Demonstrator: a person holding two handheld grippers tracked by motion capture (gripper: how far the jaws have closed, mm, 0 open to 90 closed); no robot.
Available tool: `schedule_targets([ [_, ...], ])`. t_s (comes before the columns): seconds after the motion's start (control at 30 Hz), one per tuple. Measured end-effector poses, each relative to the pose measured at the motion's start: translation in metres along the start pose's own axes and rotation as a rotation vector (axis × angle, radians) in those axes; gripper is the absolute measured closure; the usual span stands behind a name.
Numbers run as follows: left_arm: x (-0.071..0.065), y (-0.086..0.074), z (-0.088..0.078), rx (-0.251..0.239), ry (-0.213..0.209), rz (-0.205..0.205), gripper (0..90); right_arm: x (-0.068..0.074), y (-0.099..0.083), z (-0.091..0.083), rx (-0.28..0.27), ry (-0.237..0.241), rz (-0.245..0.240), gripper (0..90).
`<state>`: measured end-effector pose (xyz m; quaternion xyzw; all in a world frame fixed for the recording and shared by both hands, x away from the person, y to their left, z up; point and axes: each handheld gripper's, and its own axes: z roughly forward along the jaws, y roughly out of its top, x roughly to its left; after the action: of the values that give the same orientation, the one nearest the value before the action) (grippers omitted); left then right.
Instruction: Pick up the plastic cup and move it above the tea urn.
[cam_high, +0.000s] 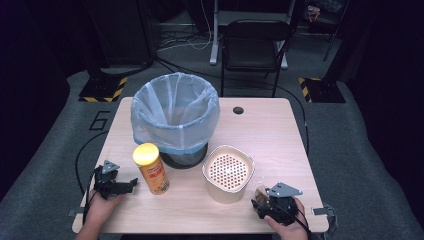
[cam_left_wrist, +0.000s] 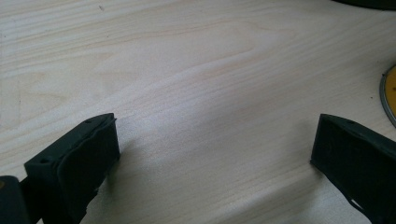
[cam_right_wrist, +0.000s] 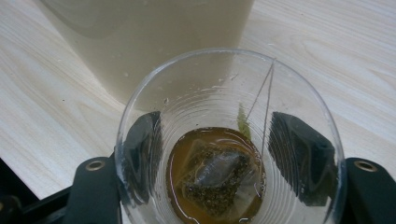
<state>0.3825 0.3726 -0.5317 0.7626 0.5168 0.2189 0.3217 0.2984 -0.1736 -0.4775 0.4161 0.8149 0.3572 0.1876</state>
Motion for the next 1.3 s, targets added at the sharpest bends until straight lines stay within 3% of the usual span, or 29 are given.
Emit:
schedule_targets([
  [0.63,0.000,0.000,0.000,0.000,0.000,0.000,0.7,-0.014,0.006,-0.008,-0.015,-0.049,-0.052,35.2],
  [0.77,0.000,0.000,0.000,-0.001,0.000,0.000,0.8,-0.018,0.010,-0.010,-0.009,-0.032,-0.047,35.4],
  [0.83,-0.001,0.000,0.000,-0.005,0.000,-0.009,0.8,-0.019,0.013,-0.012,-0.001,-0.022,-0.066,35.4],
  [1.13,-0.001,0.000,0.000,-0.008,0.001,-0.008,0.8,-0.032,0.025,-0.016,0.021,-0.073,-0.156,35.5],
  [1.3,-0.001,0.000,0.000,-0.005,0.000,-0.008,0.8,-0.041,0.032,-0.019,0.016,-0.076,-0.137,35.5],
])
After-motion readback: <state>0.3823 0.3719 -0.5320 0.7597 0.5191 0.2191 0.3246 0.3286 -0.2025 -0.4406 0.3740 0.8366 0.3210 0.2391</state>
